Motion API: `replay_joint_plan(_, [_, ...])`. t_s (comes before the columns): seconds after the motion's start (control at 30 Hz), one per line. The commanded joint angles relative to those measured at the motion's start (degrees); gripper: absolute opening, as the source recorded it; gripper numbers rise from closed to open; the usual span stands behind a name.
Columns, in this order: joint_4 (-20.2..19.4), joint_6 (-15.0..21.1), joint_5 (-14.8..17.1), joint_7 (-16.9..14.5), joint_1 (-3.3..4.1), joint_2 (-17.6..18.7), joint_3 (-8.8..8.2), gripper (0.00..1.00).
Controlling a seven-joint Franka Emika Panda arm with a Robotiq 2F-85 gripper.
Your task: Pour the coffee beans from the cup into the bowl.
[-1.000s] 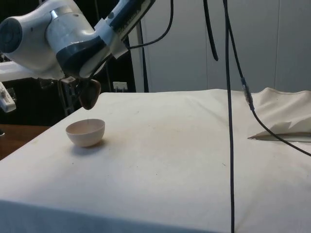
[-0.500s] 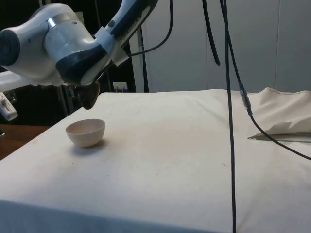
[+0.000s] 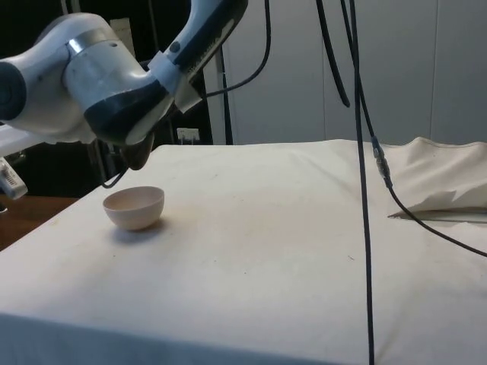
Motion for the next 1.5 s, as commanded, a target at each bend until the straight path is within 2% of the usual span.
replay_joint_plan(0.0, [0.9,-1.1,-0.1,-0.2,0.4,0.7,-0.06,0.12])
replay_joint_plan(0.13, [1.4,-2.5,-1.4,-0.1,0.69,1.4,0.57,0.12])
replay_joint_plan(0.17, [0.6,-1.6,-1.5,0.2,0.29,0.8,0.8,0.12])
replay_joint_plan(0.2, [1.6,-2.8,-1.7,-0.1,0.74,1.5,0.74,0.12])
replay_joint_plan(0.43, [2.7,-4.5,-3.8,0.1,0.97,2.8,1.89,0.12])
replay_joint_plan(0.47, [1.7,-3.7,-4.1,0.3,0.57,2.1,2.18,0.12])
replay_joint_plan(0.5, [2.9,-4.6,-4.2,0.1,0.97,3.0,2.01,0.12])
replay_joint_plan(0.67, [3.7,-5.3,-6.0,0.2,0.97,4.2,2.75,0.12])
replay_joint_plan(0.73, [3.8,-5.3,-6.4,0.3,0.97,4.5,2.81,0.12])
replay_joint_plan(0.77, [3.1,-4.7,-6.6,0.5,0.69,4.0,2.98,0.12])
replay_joint_plan(0.8, [3.7,-5.4,-6.6,0.4,0.97,4.6,2.81,0.12])
replay_joint_plan(0.97, [3.4,-5.9,-8.0,0.7,0.97,5.0,2.81,0.12])
replay_joint_plan(1.0, [3.1,-5.4,-7.9,0.9,0.74,4.7,2.98,0.12])
replay_joint_plan(1.07, [3.4,-6.2,-8.5,0.7,1.03,5.2,2.81,0.12])
replay_joint_plan(1.23, [3.3,-7.2,-9.7,0.7,1.2,5.5,2.86,0.12])
replay_joint_plan(1.27, [3.0,-6.7,-9.7,0.9,0.92,5.2,3.04,0.12])
replay_joint_plan(1.3, [3.3,-7.4,-9.9,0.7,1.26,5.5,2.92,0.12])
replay_joint_plan(1.47, [3.3,-8.1,-10.6,0.7,1.26,5.6,3.5,0.12])
